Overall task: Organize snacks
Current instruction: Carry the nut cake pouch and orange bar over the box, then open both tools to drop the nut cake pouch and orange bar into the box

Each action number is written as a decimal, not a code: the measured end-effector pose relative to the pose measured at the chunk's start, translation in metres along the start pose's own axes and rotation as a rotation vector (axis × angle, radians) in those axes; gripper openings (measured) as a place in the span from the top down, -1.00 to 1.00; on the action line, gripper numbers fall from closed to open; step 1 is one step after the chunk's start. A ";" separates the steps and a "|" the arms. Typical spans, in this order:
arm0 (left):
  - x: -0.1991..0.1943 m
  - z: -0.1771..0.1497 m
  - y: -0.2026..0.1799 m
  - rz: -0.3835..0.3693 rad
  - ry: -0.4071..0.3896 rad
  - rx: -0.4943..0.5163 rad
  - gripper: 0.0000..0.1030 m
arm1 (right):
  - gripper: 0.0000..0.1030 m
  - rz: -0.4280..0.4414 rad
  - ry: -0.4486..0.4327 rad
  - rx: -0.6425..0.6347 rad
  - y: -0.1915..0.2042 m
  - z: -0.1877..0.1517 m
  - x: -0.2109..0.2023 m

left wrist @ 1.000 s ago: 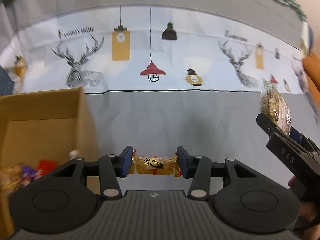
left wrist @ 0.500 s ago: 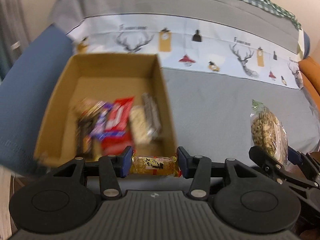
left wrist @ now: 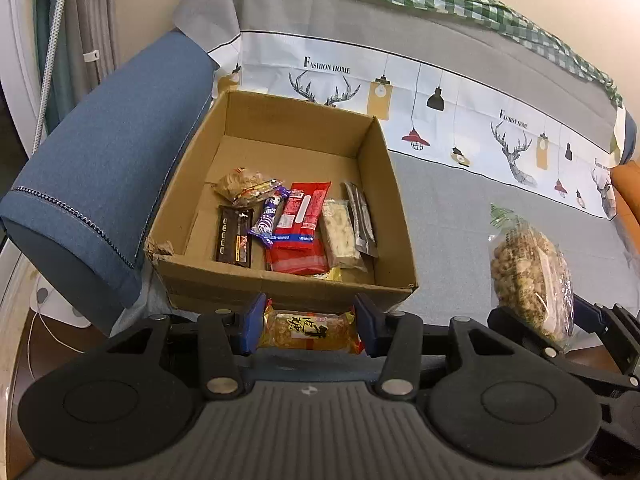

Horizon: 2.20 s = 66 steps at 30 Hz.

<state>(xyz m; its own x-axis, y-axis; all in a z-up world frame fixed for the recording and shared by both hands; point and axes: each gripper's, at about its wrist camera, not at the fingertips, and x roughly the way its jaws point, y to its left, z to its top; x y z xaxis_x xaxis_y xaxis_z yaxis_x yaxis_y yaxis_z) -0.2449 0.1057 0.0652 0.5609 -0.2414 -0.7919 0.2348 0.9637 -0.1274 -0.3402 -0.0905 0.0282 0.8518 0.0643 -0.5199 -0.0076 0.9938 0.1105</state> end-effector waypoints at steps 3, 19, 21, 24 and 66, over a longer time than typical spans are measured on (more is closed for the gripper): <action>0.004 0.004 0.003 -0.005 0.007 0.006 -0.02 | -0.52 0.001 0.008 -0.020 0.005 0.002 0.003; 0.046 0.073 0.023 0.015 -0.026 0.044 -0.02 | -0.53 0.045 0.037 -0.092 0.031 0.033 0.078; 0.055 0.085 0.026 0.023 -0.035 0.041 -0.02 | -0.53 0.051 0.040 -0.088 0.032 0.040 0.092; 0.070 0.102 0.032 0.031 -0.039 0.024 -0.02 | -0.53 0.055 0.044 -0.090 0.033 0.048 0.115; 0.028 0.015 0.030 0.256 0.013 0.067 -0.99 | -0.98 -0.005 0.045 -0.062 0.049 0.007 0.062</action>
<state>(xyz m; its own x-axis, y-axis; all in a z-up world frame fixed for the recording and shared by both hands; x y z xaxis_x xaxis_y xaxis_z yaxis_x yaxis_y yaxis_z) -0.2103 0.1260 0.0478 0.5983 0.0109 -0.8012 0.1393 0.9833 0.1174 -0.2844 -0.0384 0.0077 0.8274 0.0621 -0.5582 -0.0374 0.9977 0.0557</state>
